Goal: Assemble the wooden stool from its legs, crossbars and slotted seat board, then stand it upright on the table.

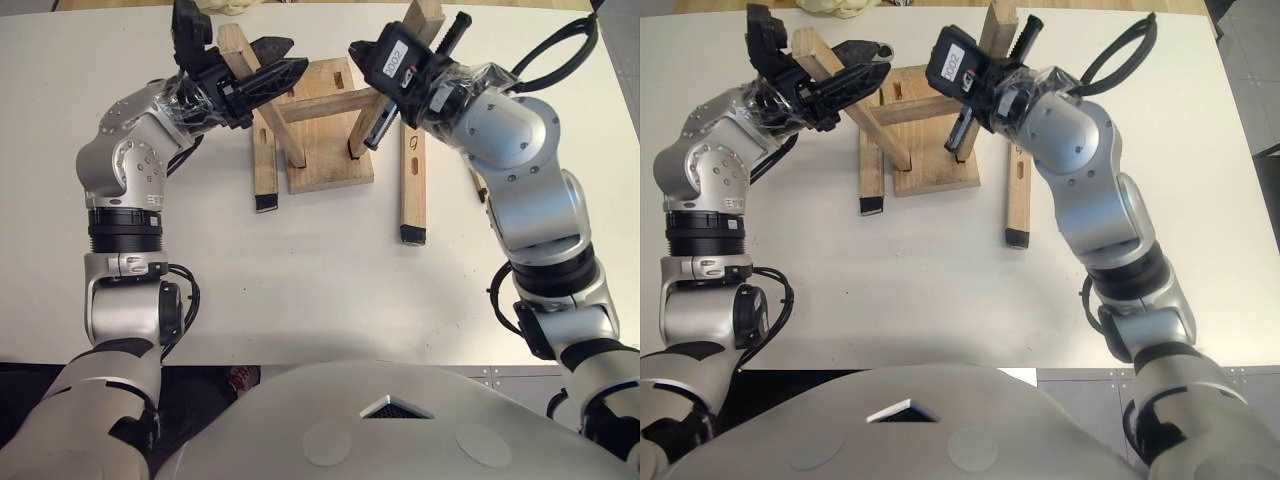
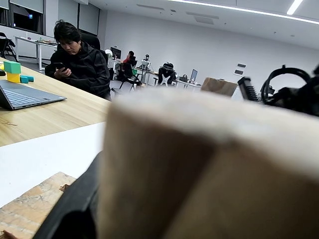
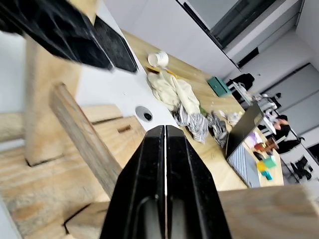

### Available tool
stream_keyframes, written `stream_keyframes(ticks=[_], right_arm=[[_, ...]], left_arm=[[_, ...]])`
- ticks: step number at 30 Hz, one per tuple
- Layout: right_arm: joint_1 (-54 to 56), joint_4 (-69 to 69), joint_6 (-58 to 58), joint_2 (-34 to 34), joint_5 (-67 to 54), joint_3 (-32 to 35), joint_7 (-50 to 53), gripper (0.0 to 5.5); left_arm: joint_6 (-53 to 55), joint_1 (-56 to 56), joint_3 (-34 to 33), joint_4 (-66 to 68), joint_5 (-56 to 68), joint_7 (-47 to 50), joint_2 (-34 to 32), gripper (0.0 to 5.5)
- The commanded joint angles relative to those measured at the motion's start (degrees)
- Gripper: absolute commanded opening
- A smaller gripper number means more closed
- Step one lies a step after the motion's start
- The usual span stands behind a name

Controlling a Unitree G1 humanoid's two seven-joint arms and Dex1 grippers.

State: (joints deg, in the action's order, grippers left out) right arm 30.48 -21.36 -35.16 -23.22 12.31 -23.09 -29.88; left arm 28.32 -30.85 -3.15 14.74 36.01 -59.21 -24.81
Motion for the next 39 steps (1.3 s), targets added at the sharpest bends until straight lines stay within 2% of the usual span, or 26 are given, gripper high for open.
stream_keyframes(ticks=[1, 4, 6, 8, 11, 17, 21, 23, 26, 28, 34, 36, 39], right_arm=[[0.68, 9.12, 2.81, 2.35, 5.21, -8.05, 0.71, 0.01], [-1.1, 10.24, 4.06, 0.09, 8.09, -13.45, -3.07, 0.01], [-1.71, 9.16, 4.04, 0.1, 7.49, -11.73, -3.87, 0.01], [-1.07, 7.84, 3.29, 2.29, 5.04, -7.33, -2.28, 0.01], [1.28, 3.51, -0.97, 7.5, -1.5, 3.76, 0.6, 0.01], [9.22, -6.03, -13.94, 10.05, -12.91, 21.31, 1.98, 0.0], [24.93, -7.61, -26.48, 14.77, -29.0, 41.57, 4.98, 0.0], [31.01, -3.38, -28.75, 12.67, -33.41, 49.21, 7.14, 0.0], [25.27, 6.51, -21.84, 3.59, -26.03, 43.52, 8.83, 0.0], [19.24, 11.38, -18.81, 1.15, -22.22, 39.17, 10.27, 0.0], [6.49, 14.28, -15.95, 4.97, -20.26, 30.72, 12.02, 0.0], [3.2, 14.92, -14.55, 5.14, -19.7, 28.16, 11.72, 0.0], [0.23, 13.46, -14.61, 6.11, -20.71, 25.32, 10.82, 0.0]], left_arm=[[1.72, 2.17, 1.72, 1.47, -1.95, 0.1, 0.63, 2.37], [1.81, 2.58, 1.58, 0.92, -1.83, 0.3, 0.7, 2.37], [1.71, 2.97, 1.28, 0.78, -1.86, 0.46, 0.64, 2.37], [1.56, 3.35, 1.29, 0.63, -2.01, 0.58, 0.7, 2.37], [1.09, 3.88, 1.58, 0.42, -2.12, 0.18, 0.72, 2.37], [1.23, 5.01, 0.84, -1.74, -1.24, -0.54, 0.29, 3.42], [1.42, 6.34, -0.88, -3.74, -0.65, -0.31, -0.36, 3.48], [1.07, 7.14, -1.4, -4.7, -0.43, -0.85, -0.64, 3.48], [-3.69, 9.07, -3.17, -7.97, -0.11, -2.85, -0.23, 3.48], [-6.21, 9.73, -3.77, -9.69, 0.34, -3.98, 0.29, 3.48], [-10.68, 10.54, -6.25, -11.52, 2.2, -4.92, 0.76, 3.48], [-13.23, 9.37, -10.17, -12.46, 5.92, -3.74, 2.8, 3.48], [-11.12, 7.93, -18.67, -15.58, 18.71, 1.27, 5.95, 3.48]])
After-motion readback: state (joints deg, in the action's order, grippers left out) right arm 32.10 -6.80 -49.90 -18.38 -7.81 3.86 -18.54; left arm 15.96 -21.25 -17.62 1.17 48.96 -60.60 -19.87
